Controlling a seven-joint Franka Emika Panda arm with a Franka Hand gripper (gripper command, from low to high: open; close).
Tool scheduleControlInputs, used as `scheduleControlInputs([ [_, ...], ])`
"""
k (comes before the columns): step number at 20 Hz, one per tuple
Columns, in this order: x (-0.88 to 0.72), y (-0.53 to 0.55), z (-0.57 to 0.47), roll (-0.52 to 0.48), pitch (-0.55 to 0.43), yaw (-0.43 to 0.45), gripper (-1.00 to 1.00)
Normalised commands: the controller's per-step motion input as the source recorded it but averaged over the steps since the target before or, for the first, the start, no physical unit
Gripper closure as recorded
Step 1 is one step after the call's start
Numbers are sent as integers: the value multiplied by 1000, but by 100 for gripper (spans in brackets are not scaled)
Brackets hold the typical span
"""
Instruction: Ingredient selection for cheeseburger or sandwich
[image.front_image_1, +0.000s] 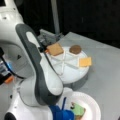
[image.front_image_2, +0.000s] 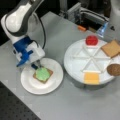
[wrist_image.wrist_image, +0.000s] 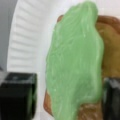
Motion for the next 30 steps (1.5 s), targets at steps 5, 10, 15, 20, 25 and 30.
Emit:
scheduleControlInputs([
  [5, 12, 59, -2, -80, -44, 62, -100],
  [10, -55, 32, 47, -96, -22, 91, -100],
  [15, -186, 35, 119, -119, 45, 89, -100],
  [20, -330, 151, 215, -217, 154, -25, -100],
  [25, -544, 434, 313, -300, 198, -209, -100],
  [30, -526, 764, 225, -686, 94, -387, -100],
])
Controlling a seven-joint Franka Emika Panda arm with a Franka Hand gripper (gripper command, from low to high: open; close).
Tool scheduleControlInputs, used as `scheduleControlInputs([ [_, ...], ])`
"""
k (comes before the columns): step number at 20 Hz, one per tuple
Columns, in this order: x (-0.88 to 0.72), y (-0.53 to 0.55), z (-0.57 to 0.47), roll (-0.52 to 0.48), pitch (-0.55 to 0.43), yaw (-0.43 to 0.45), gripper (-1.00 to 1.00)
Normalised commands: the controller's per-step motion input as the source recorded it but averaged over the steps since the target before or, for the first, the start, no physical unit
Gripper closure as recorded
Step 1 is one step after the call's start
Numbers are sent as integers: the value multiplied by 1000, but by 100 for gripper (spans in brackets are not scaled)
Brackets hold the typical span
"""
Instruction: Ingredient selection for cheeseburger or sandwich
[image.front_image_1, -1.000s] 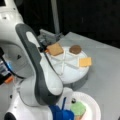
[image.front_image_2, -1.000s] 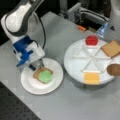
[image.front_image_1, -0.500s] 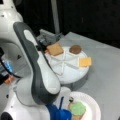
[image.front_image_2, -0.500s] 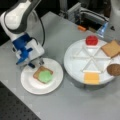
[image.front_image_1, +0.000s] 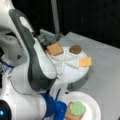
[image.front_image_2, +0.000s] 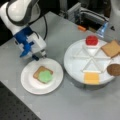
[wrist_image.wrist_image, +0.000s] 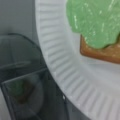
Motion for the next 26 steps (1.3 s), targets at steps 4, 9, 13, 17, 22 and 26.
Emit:
scheduleControlInputs([
  [4, -440, 867, 275, -1000, -10, -217, -100],
  [9, -565, 421, 263, -973, -58, 57, -100],
  [13, -648, 58, 98, -605, -89, 96, -100],
  [17, -563, 159, -25, -193, -136, 179, -100],
  [22, -463, 457, -184, -3, -181, 194, -100],
  [26, -361, 510, -205, 40, -223, 110, -100],
])
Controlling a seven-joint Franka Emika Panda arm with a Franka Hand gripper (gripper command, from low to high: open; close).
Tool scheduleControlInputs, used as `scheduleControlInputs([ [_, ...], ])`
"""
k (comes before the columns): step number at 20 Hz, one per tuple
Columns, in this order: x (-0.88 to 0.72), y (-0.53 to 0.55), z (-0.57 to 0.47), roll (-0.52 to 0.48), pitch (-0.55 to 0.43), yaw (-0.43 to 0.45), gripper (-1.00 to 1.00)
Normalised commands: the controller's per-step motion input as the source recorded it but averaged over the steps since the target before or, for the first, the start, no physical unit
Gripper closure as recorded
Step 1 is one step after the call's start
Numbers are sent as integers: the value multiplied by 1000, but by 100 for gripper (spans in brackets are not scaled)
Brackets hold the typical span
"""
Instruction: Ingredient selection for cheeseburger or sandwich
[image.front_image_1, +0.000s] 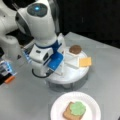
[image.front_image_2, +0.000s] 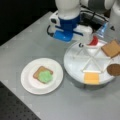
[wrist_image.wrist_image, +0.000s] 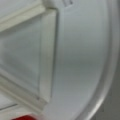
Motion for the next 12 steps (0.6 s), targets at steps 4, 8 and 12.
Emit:
scheduleControlInputs([
  [4, -285, 343, -138, 35, -245, -46, -100],
  [8, -281, 244, -148, 52, -240, -192, -100],
  [12, -287, 185, -192, 102, -243, -208, -100],
])
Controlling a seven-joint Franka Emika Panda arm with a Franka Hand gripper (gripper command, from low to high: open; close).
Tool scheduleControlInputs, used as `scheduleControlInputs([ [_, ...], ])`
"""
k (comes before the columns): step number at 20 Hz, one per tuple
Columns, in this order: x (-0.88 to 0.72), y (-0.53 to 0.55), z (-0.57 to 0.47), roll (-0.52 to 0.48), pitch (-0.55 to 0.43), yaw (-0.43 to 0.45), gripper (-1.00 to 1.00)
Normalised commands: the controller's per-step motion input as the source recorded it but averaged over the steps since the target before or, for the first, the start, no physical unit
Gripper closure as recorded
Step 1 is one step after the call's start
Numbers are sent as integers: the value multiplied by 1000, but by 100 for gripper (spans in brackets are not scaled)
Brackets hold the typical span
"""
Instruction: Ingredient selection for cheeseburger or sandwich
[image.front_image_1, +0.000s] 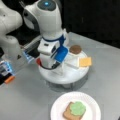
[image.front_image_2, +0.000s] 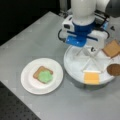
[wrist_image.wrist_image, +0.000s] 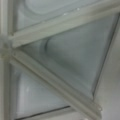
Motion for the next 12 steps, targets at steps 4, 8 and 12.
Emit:
scheduleControlInputs([
  [4, -269, 199, -198, 183, -243, -298, -100],
  [8, -216, 186, -200, 148, -257, -352, -100],
  [12, -201, 176, -188, 104, -220, -269, -100],
])
